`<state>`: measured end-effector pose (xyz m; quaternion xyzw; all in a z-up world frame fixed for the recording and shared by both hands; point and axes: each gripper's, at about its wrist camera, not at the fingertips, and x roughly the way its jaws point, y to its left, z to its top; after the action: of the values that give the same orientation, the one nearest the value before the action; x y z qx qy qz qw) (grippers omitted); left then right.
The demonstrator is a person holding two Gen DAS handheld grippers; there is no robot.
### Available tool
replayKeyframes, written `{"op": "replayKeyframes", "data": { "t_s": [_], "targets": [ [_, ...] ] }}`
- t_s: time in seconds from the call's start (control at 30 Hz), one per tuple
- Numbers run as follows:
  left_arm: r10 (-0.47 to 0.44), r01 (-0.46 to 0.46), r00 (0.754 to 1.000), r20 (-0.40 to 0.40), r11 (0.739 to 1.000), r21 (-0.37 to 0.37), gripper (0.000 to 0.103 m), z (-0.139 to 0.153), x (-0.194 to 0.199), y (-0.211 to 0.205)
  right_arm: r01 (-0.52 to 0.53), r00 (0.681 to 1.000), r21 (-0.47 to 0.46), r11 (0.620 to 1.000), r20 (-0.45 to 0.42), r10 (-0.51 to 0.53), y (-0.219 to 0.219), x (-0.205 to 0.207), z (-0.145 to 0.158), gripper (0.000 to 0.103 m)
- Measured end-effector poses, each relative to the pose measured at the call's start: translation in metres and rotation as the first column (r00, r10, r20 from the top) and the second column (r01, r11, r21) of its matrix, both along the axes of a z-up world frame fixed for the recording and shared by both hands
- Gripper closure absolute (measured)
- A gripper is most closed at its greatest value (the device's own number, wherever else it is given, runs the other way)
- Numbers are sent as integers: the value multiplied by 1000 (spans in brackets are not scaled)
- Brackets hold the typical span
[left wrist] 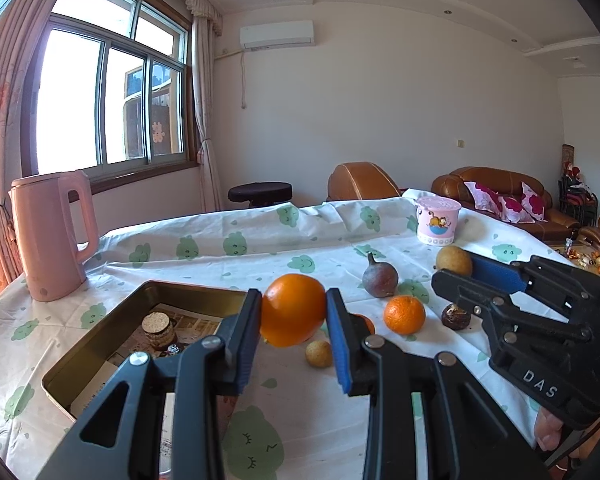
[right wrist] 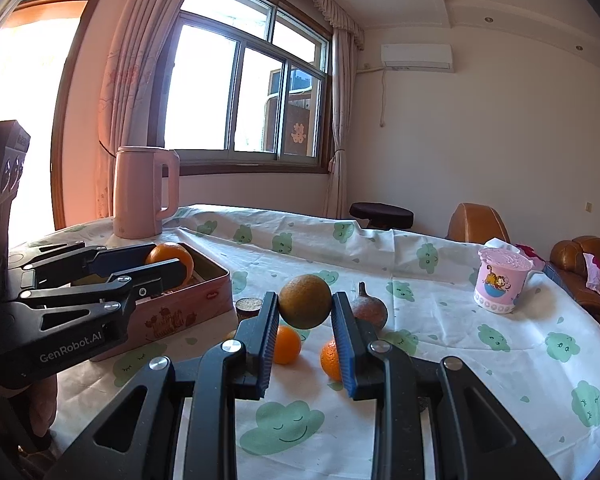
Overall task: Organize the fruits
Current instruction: 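Lift the orange with the left tool while the right tool lifts the brown fruit toward the tin, then lower the orange with the left tool while the right tool lowers the brown fruit over the tin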
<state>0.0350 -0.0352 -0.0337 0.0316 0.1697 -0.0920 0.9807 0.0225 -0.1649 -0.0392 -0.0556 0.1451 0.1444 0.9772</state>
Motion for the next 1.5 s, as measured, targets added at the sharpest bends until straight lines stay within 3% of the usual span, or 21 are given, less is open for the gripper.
{"op": "replayKeyframes", "data": {
  "t_s": [0.53,1.5],
  "targets": [
    [48,-48,999,17,999,-23,69,7,-1,25,-30,999,-8,1000,17,31,15,6,11,74],
    [187,-191,980,-69,980,-58,69,-4,21,99,-166,985,-52,985,-49,163,88,45,15,74]
  ]
}}
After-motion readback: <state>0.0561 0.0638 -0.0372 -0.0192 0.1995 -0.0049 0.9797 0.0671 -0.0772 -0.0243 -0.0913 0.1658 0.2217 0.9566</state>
